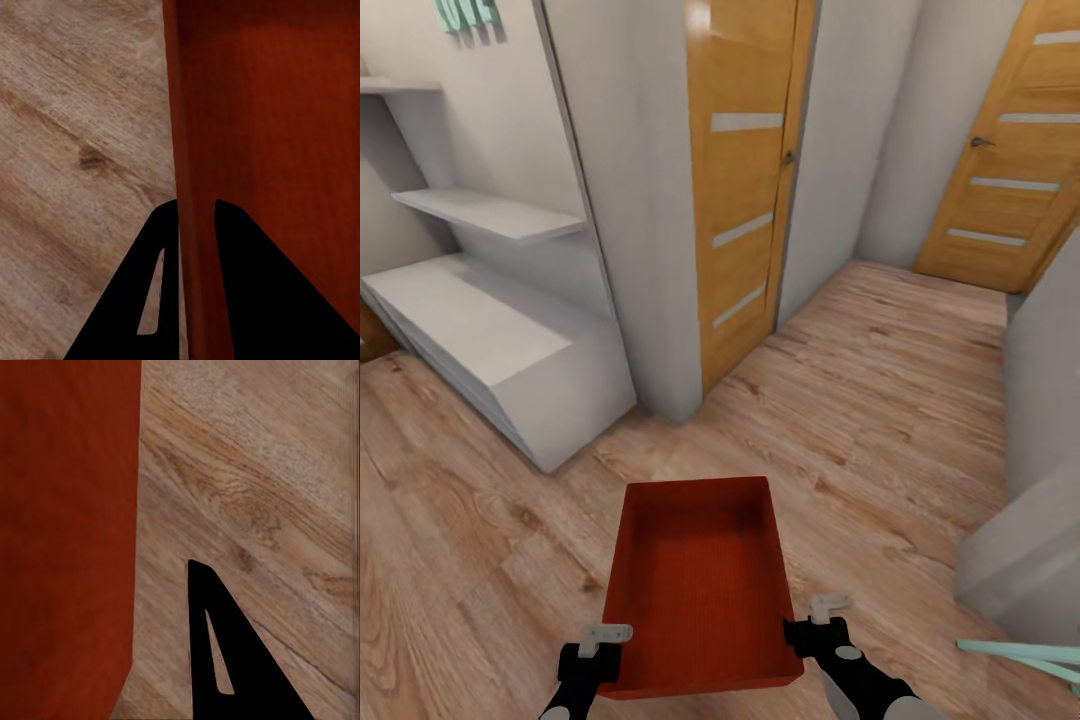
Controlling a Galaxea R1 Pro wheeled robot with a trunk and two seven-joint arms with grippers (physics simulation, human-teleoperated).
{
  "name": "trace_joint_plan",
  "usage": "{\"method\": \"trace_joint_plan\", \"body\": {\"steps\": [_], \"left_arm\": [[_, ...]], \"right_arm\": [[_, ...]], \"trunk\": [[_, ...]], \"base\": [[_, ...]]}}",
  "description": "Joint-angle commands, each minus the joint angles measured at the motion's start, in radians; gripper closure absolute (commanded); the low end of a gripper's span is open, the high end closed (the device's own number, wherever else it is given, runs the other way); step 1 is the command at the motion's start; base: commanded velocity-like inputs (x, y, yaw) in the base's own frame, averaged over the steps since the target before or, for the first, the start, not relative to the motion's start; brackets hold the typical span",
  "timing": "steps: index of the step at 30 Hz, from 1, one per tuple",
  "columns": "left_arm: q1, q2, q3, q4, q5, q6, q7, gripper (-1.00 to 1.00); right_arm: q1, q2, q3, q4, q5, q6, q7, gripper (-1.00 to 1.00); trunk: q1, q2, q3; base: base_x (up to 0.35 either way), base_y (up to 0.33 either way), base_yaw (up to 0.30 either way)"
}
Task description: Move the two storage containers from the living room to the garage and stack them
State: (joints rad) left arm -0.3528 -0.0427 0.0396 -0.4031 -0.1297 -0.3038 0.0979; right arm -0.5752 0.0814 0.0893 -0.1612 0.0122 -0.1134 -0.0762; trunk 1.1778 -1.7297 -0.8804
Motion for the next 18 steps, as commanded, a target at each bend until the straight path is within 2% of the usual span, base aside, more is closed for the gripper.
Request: {"method": "trace_joint_plan", "body": {"steps": [1,18], "left_arm": [[0.0,0.001,0.008,0.001,-0.002,-0.004,0.014,1.0],[0.0,0.001,0.008,0.001,-0.002,-0.005,0.014,1.0]], "right_arm": [[-0.002,-0.003,-0.008,0.0,0.005,-0.003,-0.013,1.0],[-0.002,-0.003,-0.008,0.0,0.005,-0.003,-0.013,1.0]], "trunk": [[0.001,0.0,-0.001],[0.001,0.0,-0.001]], "base": [[0.346,0.0,-0.239],[0.346,0.0,-0.257]]}}
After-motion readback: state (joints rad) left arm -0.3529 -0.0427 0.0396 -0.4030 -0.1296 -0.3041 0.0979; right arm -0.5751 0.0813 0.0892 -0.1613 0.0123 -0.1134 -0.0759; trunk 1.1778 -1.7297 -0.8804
